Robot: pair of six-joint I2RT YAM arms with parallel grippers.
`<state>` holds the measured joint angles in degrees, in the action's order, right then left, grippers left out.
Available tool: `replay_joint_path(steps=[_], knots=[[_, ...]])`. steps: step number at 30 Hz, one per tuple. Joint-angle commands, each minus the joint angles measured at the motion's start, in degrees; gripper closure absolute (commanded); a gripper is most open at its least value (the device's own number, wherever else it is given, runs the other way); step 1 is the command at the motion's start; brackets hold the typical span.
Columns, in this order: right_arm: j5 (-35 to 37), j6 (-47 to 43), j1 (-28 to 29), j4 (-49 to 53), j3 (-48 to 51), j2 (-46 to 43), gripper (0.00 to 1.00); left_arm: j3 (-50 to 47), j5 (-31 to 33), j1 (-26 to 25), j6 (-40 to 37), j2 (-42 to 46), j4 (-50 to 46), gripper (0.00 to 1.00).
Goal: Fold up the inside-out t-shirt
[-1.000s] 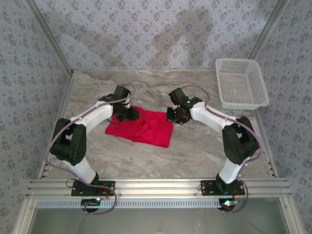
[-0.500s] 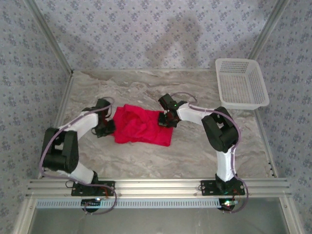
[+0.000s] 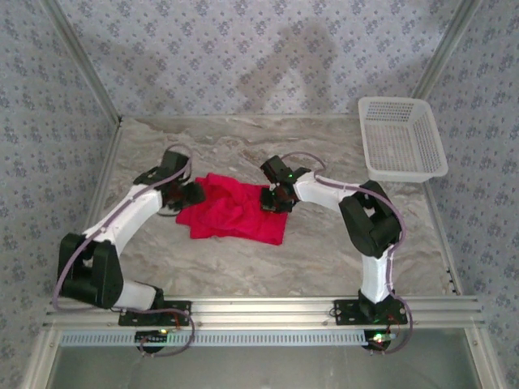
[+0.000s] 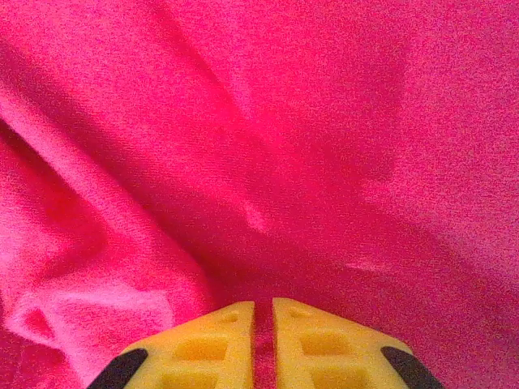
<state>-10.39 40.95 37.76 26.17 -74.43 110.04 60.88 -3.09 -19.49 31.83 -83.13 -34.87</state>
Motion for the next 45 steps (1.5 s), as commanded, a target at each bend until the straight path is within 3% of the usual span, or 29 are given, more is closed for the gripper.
replay_joint_path(steps=[1, 6, 9, 14, 20, 24, 32, 36, 38, 45], knots=[[-0.8, -0.2, -0.8, 2.2, -0.7, -1.1, 0.84, 5.5, -3.9, -4.0, -5.8, -8.2, 0.8, 0.49], [-0.7, -0.1, -1.2, 2.0, -0.3, 0.1, 0.84, 9.1, -4.5, -5.7, -9.8, -19.0, 0.4, 0.52], [-0.7, -0.3, -1.6, 1.9, -0.2, 1.1, 0.83, 8.0, -4.4, -5.6, -9.3, -20.8, 0.7, 0.63], [0.0, 0.4, -2.5, 1.7, 0.8, 3.3, 0.84, 3.6, -3.0, -2.5, -6.6, -15.8, 0.2, 0.95], [5.5, 1.8, -3.3, 4.8, 1.0, 6.1, 0.89, -1.5, 1.5, 8.4, -1.8, -4.3, -6.7, 0.99], [5.3, 2.0, -3.7, 4.8, 1.3, 6.5, 0.9, -8.6, 0.9, 13.0, 1.5, 3.2, -6.6, 0.98], [0.4, -0.7, -2.2, 7.4, -5.1, 3.2, 0.86, -21.1, -5.8, 13.2, 6.0, 6.7, 1.0, 0.77], [-0.5, -2.9, -1.3, 9.7, -8.8, 0.4, 0.84, -14.2, 2.4, 13.2, 2.9, 8.2, -5.9, 0.54], [-0.6, -3.3, -0.9, 9.5, -9.6, -0.3, 0.83, -9.7, 0.9, 12.8, 1.7, 8.0, -5.1, 0.48], [-2.1, -2.8, -0.4, 8.9, -10.9, 1.7, 0.83, 2.7, -8.8, 8.2, 2.3, -5.9, 4.1, 0.5]])
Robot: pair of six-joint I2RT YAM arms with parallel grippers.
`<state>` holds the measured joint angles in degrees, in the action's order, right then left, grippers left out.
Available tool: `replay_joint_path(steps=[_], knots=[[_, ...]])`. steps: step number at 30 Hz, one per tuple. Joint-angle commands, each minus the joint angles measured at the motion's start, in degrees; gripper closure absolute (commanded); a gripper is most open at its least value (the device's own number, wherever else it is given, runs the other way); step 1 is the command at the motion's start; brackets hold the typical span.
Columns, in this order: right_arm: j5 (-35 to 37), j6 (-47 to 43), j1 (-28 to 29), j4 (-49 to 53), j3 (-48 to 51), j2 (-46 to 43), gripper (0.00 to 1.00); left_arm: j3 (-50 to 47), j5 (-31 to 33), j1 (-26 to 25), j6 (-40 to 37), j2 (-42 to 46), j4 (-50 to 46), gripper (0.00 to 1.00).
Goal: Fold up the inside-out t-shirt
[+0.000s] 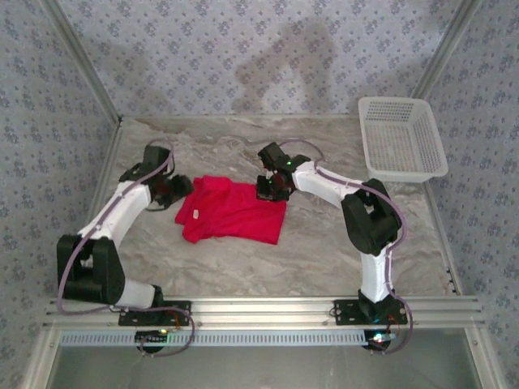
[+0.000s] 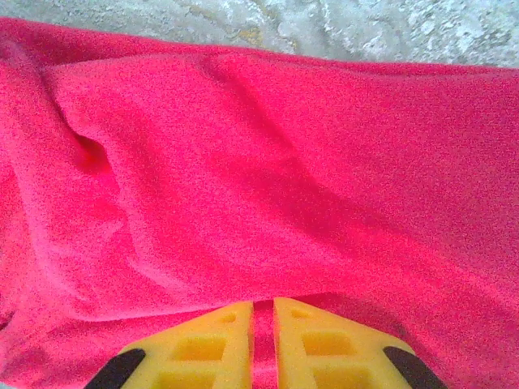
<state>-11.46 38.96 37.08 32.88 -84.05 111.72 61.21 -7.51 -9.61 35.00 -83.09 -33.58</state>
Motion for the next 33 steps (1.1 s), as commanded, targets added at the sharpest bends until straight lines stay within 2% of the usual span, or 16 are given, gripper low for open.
replay_joint_path(steps=[1, 5, 8, 13, 16, 21, 26, 27, 28, 29, 31, 33], knots=[[-1.0, -0.7, 0.4, 2.1, -1.4, 0.1, 0.83, 3.4, -4.8, -2.2, -0.6, -8.1, 3.3, 0.51], [-1.1, -0.7, 0.9, 1.9, -1.8, 0.4, 0.83, 7.1, -5.4, -3.7, -0.6, -15.8, 5.2, 0.54], [-0.9, -1.1, 1.4, 1.9, -1.9, 1.1, 0.82, 9.9, -4.6, -3.7, -0.5, -20.5, 5.7, 0.61], [0.2, -1.3, 3.0, 1.8, 1.9, 2.9, 0.83, 15.8, -1.6, -2.2, -0.4, -24.4, 2.7, 0.91], [1.1, -0.5, 4.0, -0.3, 8.0, 2.4, 0.84, 19.7, -0.6, -0.1, -0.6, -24.2, 0.1, 1.0], [2.5, 1.3, 5.7, -1.2, 15.2, 0.2, 0.85, 25.9, -0.5, 3.0, -2.2, -25.9, -2.1, 1.0], [2.6, 2.0, 8.3, 0.7, 13.3, -3.1, 0.84, 31.8, -0.9, 4.1, -4.3, -31.8, -7.2, 0.98], [2.9, 1.7, 8.3, 1.3, 11.9, -3.8, 0.83, 32.4, -0.7, 4.5, -4.4, -32.8, -8.2, 0.9], [3.0, 1.4, 8.2, 2.7, 10.1, -4.3, 0.82, 32.6, -0.5, 4.7, -4.4, -33.2, -8.7, 0.74], [3.0, 0.7, 7.8, 3.7, 8.1, -4.6, 0.8, 33.0, -0.4, 5.1, -4.5, -33.5, -9.1, 0.63], [3.1, -0.7, 6.7, 4.8, 4.0, -4.2, 0.75, 34.2, 0.8, 5.7, -4.9, -33.7, -10.8, 0.53], [3.7, -2.4, 5.1, 4.6, -0.3, -2.2, 0.74, 34.3, 3.3, 5.6, -5.5, -31.9, -12.8, 0.52]])
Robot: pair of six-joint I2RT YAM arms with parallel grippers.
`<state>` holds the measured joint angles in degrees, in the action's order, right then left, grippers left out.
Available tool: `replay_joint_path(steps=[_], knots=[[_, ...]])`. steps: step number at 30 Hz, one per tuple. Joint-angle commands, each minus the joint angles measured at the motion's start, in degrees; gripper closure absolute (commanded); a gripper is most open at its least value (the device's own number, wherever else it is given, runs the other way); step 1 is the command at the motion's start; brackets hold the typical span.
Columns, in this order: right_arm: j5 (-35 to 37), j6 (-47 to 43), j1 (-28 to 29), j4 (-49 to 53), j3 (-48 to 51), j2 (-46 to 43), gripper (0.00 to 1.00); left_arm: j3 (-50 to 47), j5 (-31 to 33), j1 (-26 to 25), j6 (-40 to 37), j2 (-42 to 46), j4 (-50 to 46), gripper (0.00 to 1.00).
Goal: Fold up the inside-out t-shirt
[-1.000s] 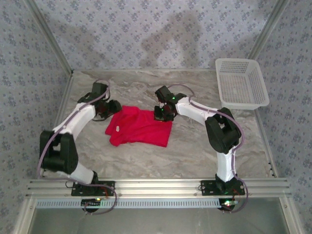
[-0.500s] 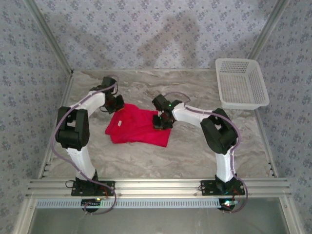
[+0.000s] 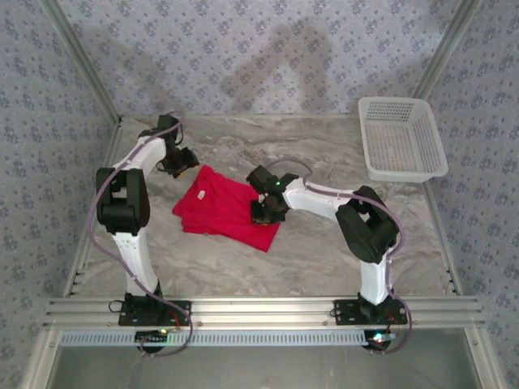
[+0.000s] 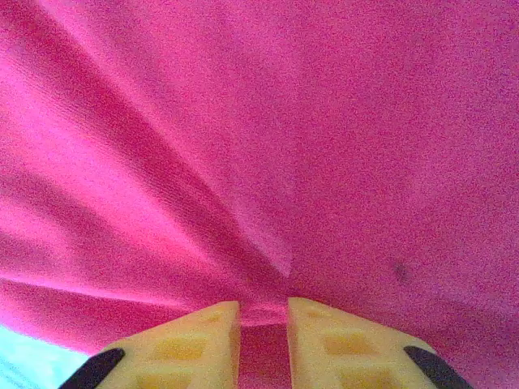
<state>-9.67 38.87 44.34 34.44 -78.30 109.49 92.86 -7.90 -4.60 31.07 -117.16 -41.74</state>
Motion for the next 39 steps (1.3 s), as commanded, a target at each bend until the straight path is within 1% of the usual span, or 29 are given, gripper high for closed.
replay_joint_path(steps=[1, 2, 5, 7, 9, 11, 13, 15, 17, 18, 20, 22, 24, 26, 27, 29, 30, 31, 33, 36, 37, 39], knots=[[1.8, -2.4, -3.0, 2.6, -7.4, 1.3, 0.74, 1.7, 4.5, 0.4, -1.5, 3.9, -5.0, 0.52], [1.3, -4.8, -4.0, 2.1, -9.0, 3.3, 0.74, -0.3, 5.2, -0.1, -1.4, 6.3, -5.1, 0.52], [-0.8, -5.4, -7.1, 1.7, -12.3, 9.4, 0.76, -10.2, 4.9, -2.9, 0.1, 15.4, -2.8, 0.52], [-2.4, -5.2, -8.8, 1.4, -12.2, 12.0, 0.77, -18.6, 2.2, -5.6, 2.3, 21.0, 0.2, 0.52], [-2.8, -4.9, -9.5, 0.5, -9.8, 12.2, 0.77, -26.4, -1.4, -7.6, 5.0, 24.8, 4.9, 0.52], [-2.4, -4.6, -9.8, 0.3, -6.6, 11.2, 0.77, -32.5, -4.6, -8.6, 7.0, 26.3, 9.4, 0.52], [-1.1, -4.4, -9.7, 0.3, -2.4, 9.0, 0.77, -36.3, -5.5, -8.9, 7.6, 25.0, 13.2, 0.53], [-0.1, -3.7, -9.3, -1.4, 2.9, 5.8, 0.78, -35.6, -4.6, -8.8, 6.3, 21.4, 13.6, 0.54], [0.0, -1.5, -8.1, -2.7, 9.2, 1.2, 0.78, -32.0, -3.5, -8.8, 3.8, 16.9, 13.9, 0.56], [0.2, 0.1, -6.8, -3.5, 13.9, -1.9, 0.78, -29.1, -3.2, -8.8, 2.2, 14.3, 13.5, 0.56], [1.2, 3.2, -2.4, -4.5, 19.4, -7.7, 0.79, -22.7, -2.5, -8.9, -0.6, 10.0, 11.9, 0.56], [2.6, 5.8, 2.8, -4.0, 21.5, -12.7, 0.79, -15.5, -2.7, -9.3, -2.4, 7.2, 10.1, 0.56], [5.8, 6.2, 6.2, -2.8, 21.0, -16.2, 0.78, -10.5, -2.7, -10.0, -3.7, 6.6, 9.3, 0.53], [8.4, 4.9, 6.2, -1.3, 19.4, -18.4, 0.76, -7.0, -2.5, -10.5, -4.6, 7.5, 8.3, 0.46], [9.0, 3.8, 5.4, -1.3, 18.5, -19.1, 0.7, -6.2, -2.4, -10.5, -4.9, 8.4, 8.2, 0.39], [10.2, 0.4, 2.6, -3.5, 16.7, -19.2, 0.55, -7.0, -2.2, -10.2, -5.1, 11.3, 9.2, 0.22], [10.2, -2.1, 0.7, -5.3, 15.6, -18.6, 0.48, -8.7, -2.7, -9.8, -5.2, 13.2, 10.9, 0.07], [9.8, -6.7, -1.2, -6.4, 13.9, -17.4, 0.41, -10.8, -4.1, -8.9, -4.9, 15.0, 13.0, 0.01], [7.6, -11.0, -4.6, -8.1, 9.5, -13.5, 0.31, -16.0, -7.6, -6.2, -3.1, 18.1, 18.3, 0.0], [2.3, -14.8, -9.1, -7.2, -0.8, -4.3, 0.26, -23.2, -14.6, -1.4, -0.7, 21.4, 24.3, 0.0], [-0.3, -15.6, -10.3, -6.1, -4.6, -0.5, 0.25, -25.1, -16.1, -0.6, -0.5, 22.4, 25.0, 0.06], [-3.4, -16.7, -11.7, -4.3, -11.0, 5.8, 0.24, -27.5, -15.2, -0.6, -0.9, 23.8, 23.8, 0.21]])
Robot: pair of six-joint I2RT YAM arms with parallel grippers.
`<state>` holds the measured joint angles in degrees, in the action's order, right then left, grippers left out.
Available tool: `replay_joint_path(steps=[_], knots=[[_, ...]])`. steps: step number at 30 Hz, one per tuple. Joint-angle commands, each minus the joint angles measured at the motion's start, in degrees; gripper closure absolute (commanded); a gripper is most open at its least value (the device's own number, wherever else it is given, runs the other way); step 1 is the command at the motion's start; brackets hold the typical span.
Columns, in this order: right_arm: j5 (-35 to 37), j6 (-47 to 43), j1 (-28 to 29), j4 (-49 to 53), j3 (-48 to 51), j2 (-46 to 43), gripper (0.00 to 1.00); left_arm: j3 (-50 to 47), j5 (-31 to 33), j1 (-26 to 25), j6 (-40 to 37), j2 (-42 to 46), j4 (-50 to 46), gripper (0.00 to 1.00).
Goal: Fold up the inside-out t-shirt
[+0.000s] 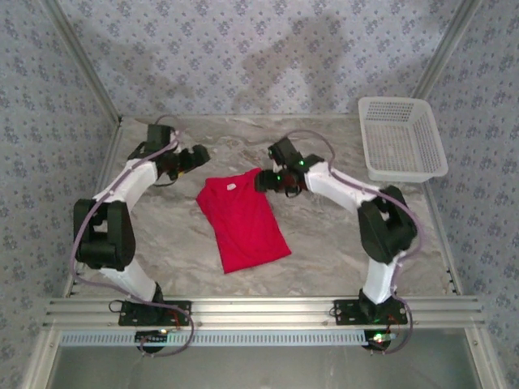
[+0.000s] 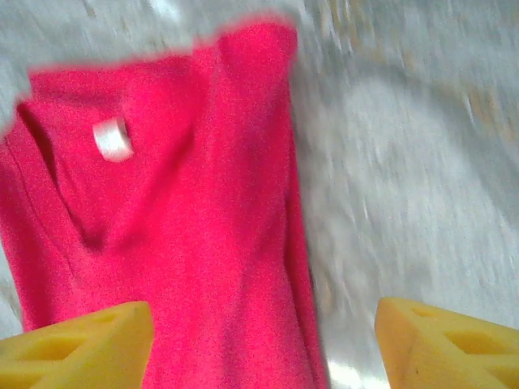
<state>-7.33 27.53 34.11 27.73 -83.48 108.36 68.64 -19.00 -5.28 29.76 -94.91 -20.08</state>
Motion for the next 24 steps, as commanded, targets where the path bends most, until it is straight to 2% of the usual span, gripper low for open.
replay_joint_path(steps=[1, 6, 9, 11, 12, 15, 16, 17, 21, 24], knots=[[-6.5, -6.0, -1.8, 2.9, -8.4, 9.6, 0.24, -4.8, -3.9, 0.1, 0.7, 2.0, 1.9, 0.26], [-7.4, -7.1, -2.1, 4.6, -18.2, 20.1, 0.24, -10.2, -4.8, 0.1, 1.2, 2.5, 2.0, 0.29], [-8.4, -6.9, -1.8, 4.9, -21.9, 24.3, 0.31, -13.7, -5.4, 0.1, 1.8, 3.4, 4.1, 0.3], [-8.4, -6.3, -1.3, 5.0, -23.1, 26.3, 0.41, -15.2, -6.1, 0.1, 2.0, 3.6, 5.1, 0.33], [-8.3, -6.0, -1.0, 5.0, -23.3, 27.0, 0.5, -15.7, -6.1, 0.1, 2.0, 3.4, 5.3, 0.34], [-9.0, -4.9, -0.7, 4.6, -21.8, 27.8, 0.85, -15.9, -6.1, -0.3, 1.3, 1.9, 5.2, 0.36], [-9.1, -4.4, -1.0, 4.5, -20.8, 27.4, 0.93, -15.8, -6.3, -0.5, 1.2, 1.2, 5.5, 0.36], [-9.1, -4.0, -1.1, 4.1, -19.4, 26.6, 0.96, -15.6, -6.5, -0.9, 1.3, 0.5, 6.0, 0.35], [-8.2, -3.5, -1.5, 0.1, -11.9, 21.6, 0.96, -12.6, -6.1, -3.2, 1.4, -3.9, 8.1, 0.32], [-8.1, -4.0, -1.5, 0.5, -11.1, 20.8, 0.96, -8.2, -5.4, -5.1, 1.0, -8.4, 7.7, 0.34]])
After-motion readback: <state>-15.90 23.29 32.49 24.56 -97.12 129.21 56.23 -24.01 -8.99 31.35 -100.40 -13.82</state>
